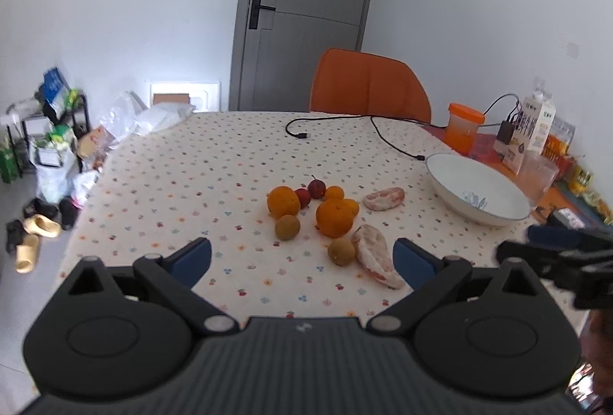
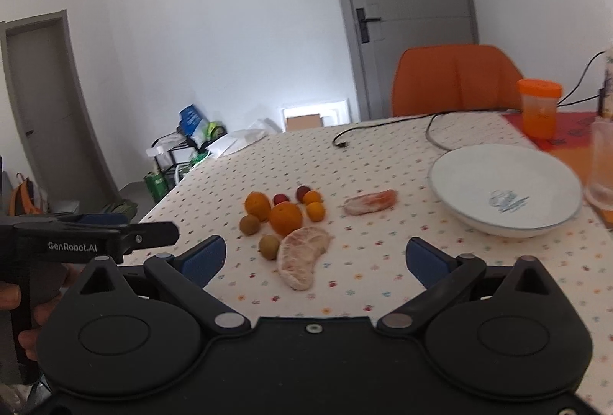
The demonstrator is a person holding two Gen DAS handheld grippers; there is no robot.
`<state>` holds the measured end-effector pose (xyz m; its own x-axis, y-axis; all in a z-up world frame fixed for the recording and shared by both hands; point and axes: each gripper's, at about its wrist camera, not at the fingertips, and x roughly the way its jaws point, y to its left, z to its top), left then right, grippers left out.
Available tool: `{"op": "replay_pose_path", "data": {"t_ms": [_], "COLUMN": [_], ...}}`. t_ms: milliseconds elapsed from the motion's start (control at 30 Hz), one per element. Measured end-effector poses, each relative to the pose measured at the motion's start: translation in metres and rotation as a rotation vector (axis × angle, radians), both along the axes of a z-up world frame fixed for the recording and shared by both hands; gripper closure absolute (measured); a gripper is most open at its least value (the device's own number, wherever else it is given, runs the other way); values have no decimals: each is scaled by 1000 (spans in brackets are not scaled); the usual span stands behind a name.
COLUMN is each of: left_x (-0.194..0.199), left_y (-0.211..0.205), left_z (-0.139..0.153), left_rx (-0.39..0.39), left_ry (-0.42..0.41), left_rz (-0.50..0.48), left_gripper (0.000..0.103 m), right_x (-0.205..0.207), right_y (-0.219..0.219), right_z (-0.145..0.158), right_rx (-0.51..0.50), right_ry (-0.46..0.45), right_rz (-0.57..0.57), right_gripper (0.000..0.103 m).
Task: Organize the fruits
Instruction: 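Move the right tool toward the peeled pomelo segment while the left tool approaches the fruit pile, then close the right tool on the pomelo segment while the left tool grasps a small brown fruit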
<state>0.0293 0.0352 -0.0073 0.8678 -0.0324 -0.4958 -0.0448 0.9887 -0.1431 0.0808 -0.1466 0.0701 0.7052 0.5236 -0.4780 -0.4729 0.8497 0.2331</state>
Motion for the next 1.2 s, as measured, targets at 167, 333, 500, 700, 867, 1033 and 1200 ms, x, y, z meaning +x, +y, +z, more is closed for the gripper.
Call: {"op": "replay_pose_path", "data": {"t_ms": [167,333,500,700,867,1033,1200], "left_x": [10,19,30,42,53,62,70], "left_y": [7,10,15,16,18,20,17], "left_z": [-7,-15,-25,-33,-37,-40,-44], "left_rx": [-18,-28,-47,-53,-63,-71,-74], "left_ry": [9,24,48,70,84,98,109], "left_rz": [-5,-15,-15,-31,-36,-31,-49], "left_gripper": [9,16,26,33,38,38,40], "right_x": [12,24,37,58,70,77,84], "right_y": [14,27,37,54,65,71,70], "right_z": [-13,-24,-36,-51,-59,-63,-64], "right_rx": [4,-1,-12,-40,-55,-75,-78], "right_ry": [39,74,115,159,176,167,167], "right_rz": [29,46,54,66,69,67,69], "right_gripper": [23,26,32,39,43,49,64]}}
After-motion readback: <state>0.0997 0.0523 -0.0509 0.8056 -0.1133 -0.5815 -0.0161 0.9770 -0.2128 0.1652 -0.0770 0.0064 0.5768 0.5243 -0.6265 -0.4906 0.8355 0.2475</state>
